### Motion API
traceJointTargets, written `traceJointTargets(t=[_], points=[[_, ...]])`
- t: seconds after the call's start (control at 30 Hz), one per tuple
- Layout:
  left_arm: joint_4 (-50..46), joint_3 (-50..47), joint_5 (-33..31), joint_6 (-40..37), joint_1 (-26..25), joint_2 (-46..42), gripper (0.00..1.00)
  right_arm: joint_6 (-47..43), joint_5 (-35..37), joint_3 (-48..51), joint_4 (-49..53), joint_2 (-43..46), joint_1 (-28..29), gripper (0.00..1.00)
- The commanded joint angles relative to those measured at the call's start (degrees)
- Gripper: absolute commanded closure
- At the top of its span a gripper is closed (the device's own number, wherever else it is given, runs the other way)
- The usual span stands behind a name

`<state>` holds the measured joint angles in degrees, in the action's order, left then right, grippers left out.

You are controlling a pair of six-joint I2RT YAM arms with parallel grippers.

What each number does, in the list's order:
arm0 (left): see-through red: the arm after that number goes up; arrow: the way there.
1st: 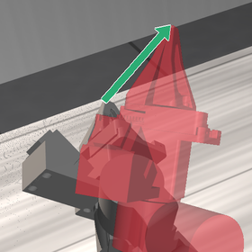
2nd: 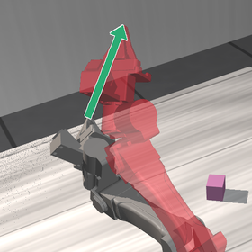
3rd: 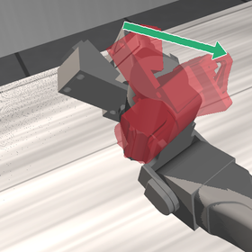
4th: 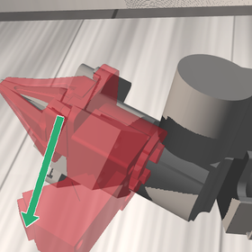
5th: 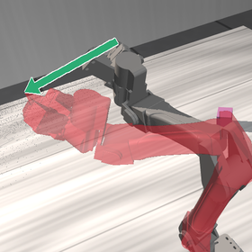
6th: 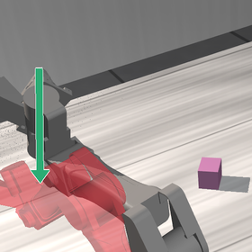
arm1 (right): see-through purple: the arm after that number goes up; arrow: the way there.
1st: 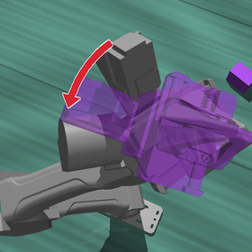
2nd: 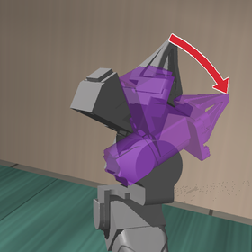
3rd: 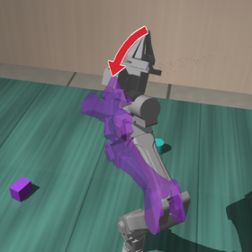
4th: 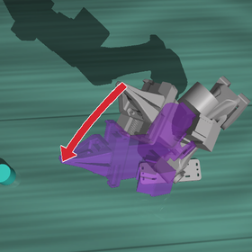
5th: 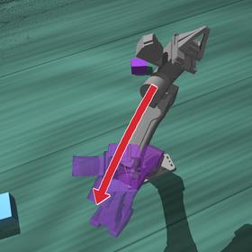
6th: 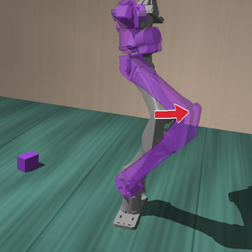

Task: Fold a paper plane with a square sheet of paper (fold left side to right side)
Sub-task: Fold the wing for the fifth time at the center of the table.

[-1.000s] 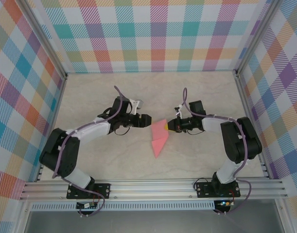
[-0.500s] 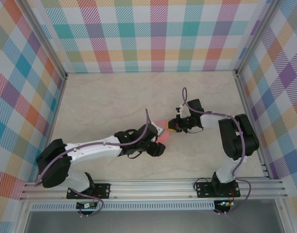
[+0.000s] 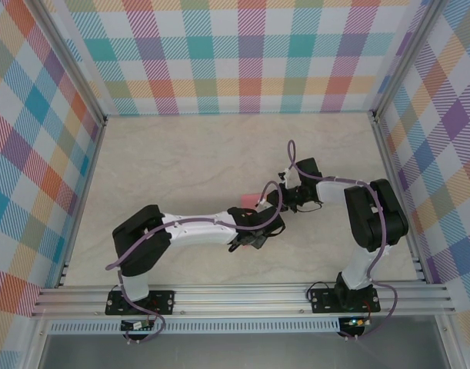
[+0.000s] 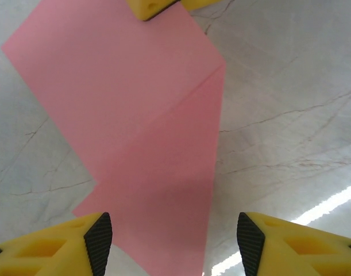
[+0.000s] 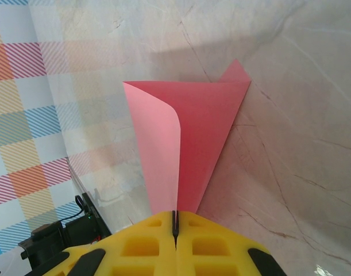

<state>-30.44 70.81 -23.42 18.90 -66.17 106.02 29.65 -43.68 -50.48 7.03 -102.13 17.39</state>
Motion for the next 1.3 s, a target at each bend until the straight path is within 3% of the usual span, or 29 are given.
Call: traceJointTargets(t=[0.0, 0.4, 1.27], points=[[-4.6, 3.0, -3.6, 1.1, -1.7, 3.3, 0.42, 0.3, -0.5, -1.3, 1.0, -0.7, 0.5, 1.00], [-8.0, 6.4, -6.1, 2.8, -2.2, 8.2, 0.59, 0.1, -0.5, -1.4, 1.3, -1.0, 0.5, 1.00], [-7.8, 8.1, -3.9, 1.1, -3.5, 10.3, 0.72, 0.6, 1.3, -1.3, 1.6, -1.6, 0.5, 1.00]])
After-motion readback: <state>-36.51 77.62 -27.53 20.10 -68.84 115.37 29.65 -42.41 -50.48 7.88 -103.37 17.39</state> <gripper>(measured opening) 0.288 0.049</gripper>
